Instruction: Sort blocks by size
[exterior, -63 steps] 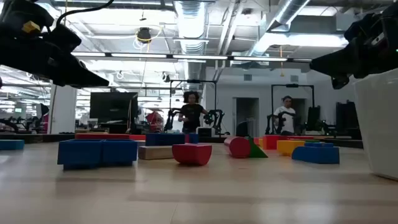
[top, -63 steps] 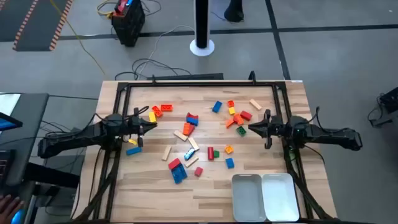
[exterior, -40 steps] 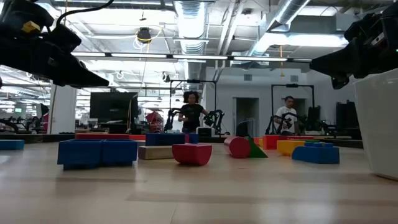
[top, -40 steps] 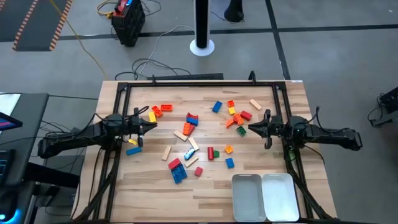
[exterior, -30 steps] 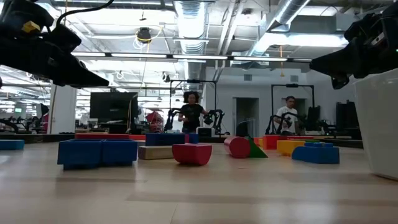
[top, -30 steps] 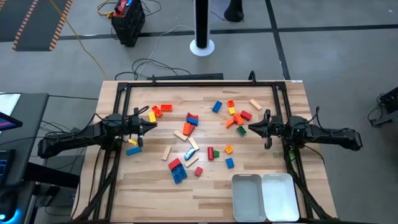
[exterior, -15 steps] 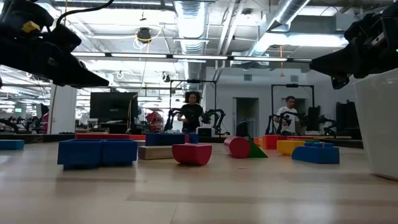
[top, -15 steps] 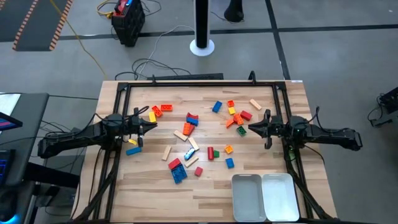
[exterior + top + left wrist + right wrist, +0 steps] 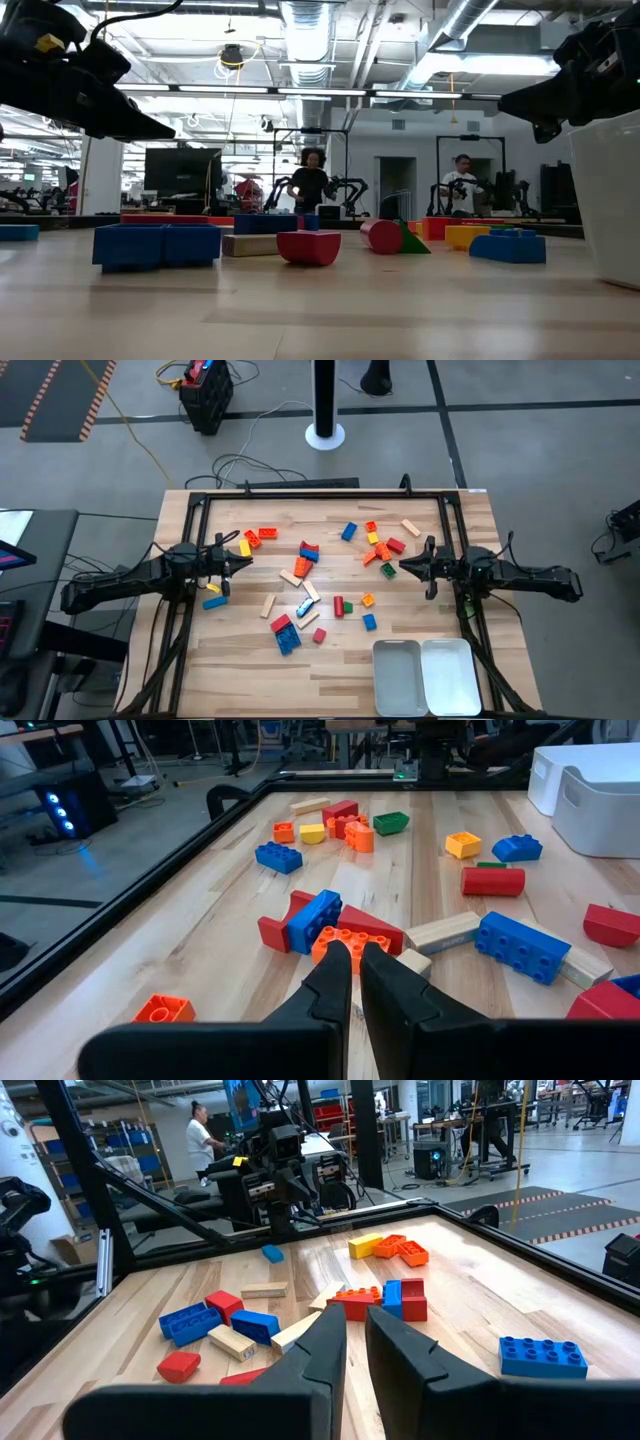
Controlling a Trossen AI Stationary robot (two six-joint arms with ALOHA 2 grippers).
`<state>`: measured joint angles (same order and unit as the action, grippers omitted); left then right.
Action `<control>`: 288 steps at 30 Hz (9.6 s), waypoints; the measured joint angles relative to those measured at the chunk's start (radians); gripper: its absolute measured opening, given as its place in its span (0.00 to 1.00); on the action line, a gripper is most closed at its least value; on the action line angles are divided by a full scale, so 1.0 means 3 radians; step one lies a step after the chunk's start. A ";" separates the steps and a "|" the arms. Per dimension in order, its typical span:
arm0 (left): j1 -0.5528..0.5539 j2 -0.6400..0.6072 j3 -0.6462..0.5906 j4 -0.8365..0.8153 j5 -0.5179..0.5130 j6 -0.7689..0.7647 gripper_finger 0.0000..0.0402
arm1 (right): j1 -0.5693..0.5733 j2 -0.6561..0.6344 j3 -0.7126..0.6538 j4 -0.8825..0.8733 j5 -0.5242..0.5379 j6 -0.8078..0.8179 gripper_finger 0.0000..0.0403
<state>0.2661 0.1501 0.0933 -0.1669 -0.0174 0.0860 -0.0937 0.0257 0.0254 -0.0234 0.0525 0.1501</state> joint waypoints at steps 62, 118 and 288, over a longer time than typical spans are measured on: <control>-0.0172 0.0129 0.0148 0.0365 -0.0696 -0.1646 0.10 | 0.0113 0.1510 0.0122 0.1733 0.0244 0.0633 0.18; -0.1754 0.3950 0.1598 -0.2526 -0.0116 -0.2375 0.26 | 0.1514 0.3803 0.1517 0.1536 0.1427 0.0169 0.62; -0.1872 0.3819 0.2322 -0.0682 -0.1211 -0.1715 0.56 | 0.2047 0.4580 0.3216 -0.2370 0.1906 0.1949 0.77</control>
<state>-0.2955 1.2957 0.7898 -0.3716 -0.3808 -0.4284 0.5205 1.3998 0.9903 -0.7344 0.6241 0.7348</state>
